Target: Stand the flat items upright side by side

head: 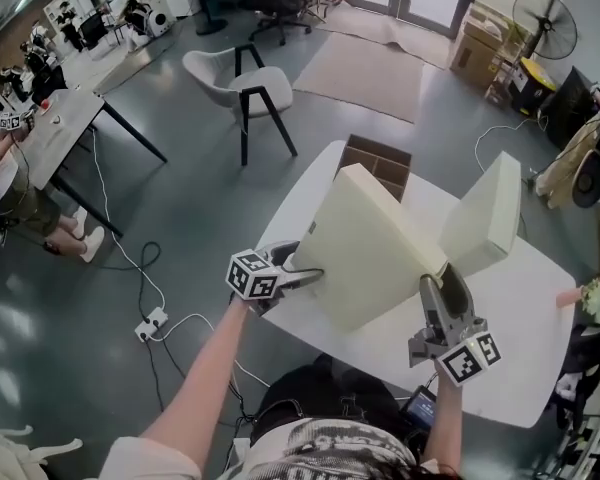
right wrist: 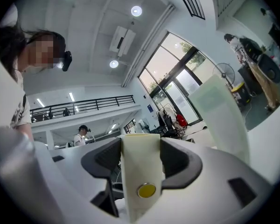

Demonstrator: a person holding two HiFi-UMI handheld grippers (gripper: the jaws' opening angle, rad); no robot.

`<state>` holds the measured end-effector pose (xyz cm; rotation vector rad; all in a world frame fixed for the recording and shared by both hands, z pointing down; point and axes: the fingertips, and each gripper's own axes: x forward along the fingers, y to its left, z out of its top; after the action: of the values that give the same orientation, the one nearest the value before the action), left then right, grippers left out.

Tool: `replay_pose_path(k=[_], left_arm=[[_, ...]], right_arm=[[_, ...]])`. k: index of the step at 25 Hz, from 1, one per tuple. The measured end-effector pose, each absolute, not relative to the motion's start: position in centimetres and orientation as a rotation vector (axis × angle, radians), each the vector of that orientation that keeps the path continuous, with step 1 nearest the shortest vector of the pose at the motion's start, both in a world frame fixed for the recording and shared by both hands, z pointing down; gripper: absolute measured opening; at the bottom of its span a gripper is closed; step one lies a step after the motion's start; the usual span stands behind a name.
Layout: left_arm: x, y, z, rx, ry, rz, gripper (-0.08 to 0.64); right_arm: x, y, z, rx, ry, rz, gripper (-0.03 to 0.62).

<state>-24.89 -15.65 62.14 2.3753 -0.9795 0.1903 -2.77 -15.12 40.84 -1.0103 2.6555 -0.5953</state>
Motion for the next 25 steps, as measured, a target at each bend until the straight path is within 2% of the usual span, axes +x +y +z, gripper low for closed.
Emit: replay_pose_path(k=[8,16,25], left_arm=[[-26.5,-16.2,62.2,2.331,-1.204,0.198,0.371],[-26.7,-16.5,62.6,2.282,-1.249,0.178,0.371],[-26.8,-16.3,63.0,2.250,-1.264,0.149,0.371]], right_arm=[[-6.0,-11.5,39.2,-0.780,2.798,-0.470,0.260],[-8.0,-9.1,42.0,-0.737,3.049,-0.356,0.265],[-11.6,-9.2,48.8,-0.871,3.238,-0.402,0.341]])
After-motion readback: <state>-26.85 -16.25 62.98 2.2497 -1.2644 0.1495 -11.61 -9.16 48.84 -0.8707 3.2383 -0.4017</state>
